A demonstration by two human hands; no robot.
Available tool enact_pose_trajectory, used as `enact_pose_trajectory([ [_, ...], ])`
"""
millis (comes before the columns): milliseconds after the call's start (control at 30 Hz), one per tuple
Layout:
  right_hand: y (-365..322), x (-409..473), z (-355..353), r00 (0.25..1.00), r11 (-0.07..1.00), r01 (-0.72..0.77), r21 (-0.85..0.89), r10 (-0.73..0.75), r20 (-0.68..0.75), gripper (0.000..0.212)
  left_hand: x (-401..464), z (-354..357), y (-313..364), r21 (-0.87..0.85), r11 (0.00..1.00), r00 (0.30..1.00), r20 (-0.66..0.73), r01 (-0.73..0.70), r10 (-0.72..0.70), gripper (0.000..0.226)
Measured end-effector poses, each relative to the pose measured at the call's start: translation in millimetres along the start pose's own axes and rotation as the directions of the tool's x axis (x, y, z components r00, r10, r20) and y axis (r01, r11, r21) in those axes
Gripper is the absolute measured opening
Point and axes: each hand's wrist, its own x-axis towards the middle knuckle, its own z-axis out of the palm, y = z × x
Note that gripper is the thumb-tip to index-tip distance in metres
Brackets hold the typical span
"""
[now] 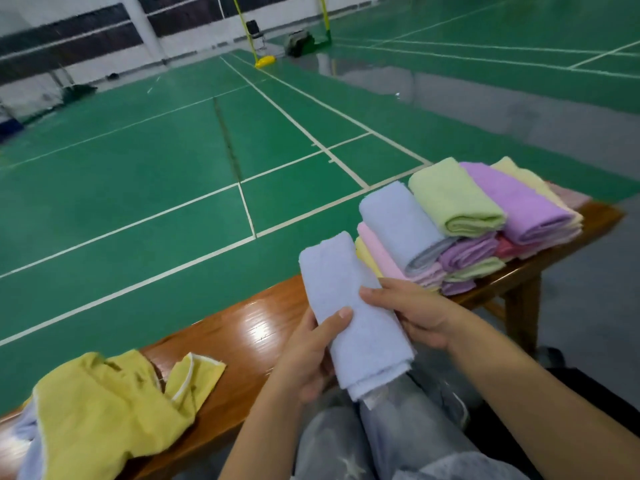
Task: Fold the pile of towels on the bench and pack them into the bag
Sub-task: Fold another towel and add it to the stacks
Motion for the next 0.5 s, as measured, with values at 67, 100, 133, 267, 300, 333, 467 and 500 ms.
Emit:
enact_pose_trajectory([
  [67,-18,-7,-5,0.997,0.99,0.06,-0.127,-0.066,-0.048,0.042,9,14,6,0.036,0.999,1.0,0.017,-0.024,0.024,0.052],
  [100,-26,-10,-8,0.991,0.981,0.085,-0.176,-0.102,-0.084,0.034,13,21,8,0.055,0.998,0.999,0.028,-0.038,0.037,0.052],
  [133,-34,-13,-12,0.982,0.971,0.113,-0.213,-0.142,-0.125,0.027,19,30,12,0.074,0.996,0.998,0.042,-0.051,0.048,0.052],
  [267,-68,-19,-29,0.934,0.934,0.173,-0.312,-0.256,-0.25,0.021,39,62,33,0.143,0.986,0.991,0.112,-0.089,0.073,0.05],
  [300,-79,-18,-33,0.921,0.921,0.177,-0.346,-0.28,-0.273,0.019,46,69,40,0.16,0.982,0.989,0.119,-0.103,0.085,0.051],
  [333,-90,-17,-36,0.905,0.903,0.18,-0.39,-0.307,-0.295,0.016,54,76,48,0.184,0.976,0.988,0.118,-0.12,0.1,0.053],
  [467,-141,-9,-51,0.827,0.813,0.212,-0.542,-0.445,-0.344,0.014,91,101,81,0.257,0.952,0.986,0.074,-0.166,0.152,0.055],
  [500,-152,-6,-54,0.806,0.793,0.21,-0.572,-0.471,-0.358,0.016,101,106,89,0.252,0.951,0.984,0.068,-0.179,0.167,0.055],
])
